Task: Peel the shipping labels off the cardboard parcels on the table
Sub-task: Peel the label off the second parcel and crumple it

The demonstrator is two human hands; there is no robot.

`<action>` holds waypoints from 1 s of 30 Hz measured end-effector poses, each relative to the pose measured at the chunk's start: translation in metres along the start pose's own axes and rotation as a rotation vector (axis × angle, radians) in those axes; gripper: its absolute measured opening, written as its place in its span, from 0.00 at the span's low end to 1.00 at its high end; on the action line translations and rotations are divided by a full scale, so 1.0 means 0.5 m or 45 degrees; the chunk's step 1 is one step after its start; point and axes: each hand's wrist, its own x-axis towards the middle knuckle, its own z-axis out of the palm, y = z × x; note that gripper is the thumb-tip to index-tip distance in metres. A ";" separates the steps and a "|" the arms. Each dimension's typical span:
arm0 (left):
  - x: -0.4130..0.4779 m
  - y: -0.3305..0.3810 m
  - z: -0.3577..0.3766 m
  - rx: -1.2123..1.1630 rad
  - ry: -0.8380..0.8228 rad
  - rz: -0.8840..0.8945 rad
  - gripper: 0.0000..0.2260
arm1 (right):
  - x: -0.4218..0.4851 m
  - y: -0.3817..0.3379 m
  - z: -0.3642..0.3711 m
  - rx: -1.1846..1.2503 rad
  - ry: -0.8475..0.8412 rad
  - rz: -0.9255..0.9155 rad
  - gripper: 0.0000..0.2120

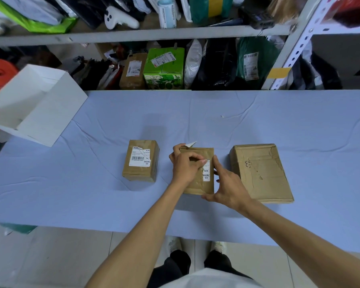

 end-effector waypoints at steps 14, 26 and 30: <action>-0.003 0.002 -0.013 -0.039 -0.045 -0.021 0.06 | 0.003 -0.002 -0.003 0.056 0.003 -0.047 0.65; -0.009 0.008 -0.024 -0.006 -0.107 -0.021 0.05 | 0.000 -0.008 -0.004 0.133 0.004 -0.021 0.64; -0.010 0.025 -0.028 -0.037 -0.136 0.002 0.04 | 0.002 -0.007 -0.007 0.140 -0.022 0.006 0.64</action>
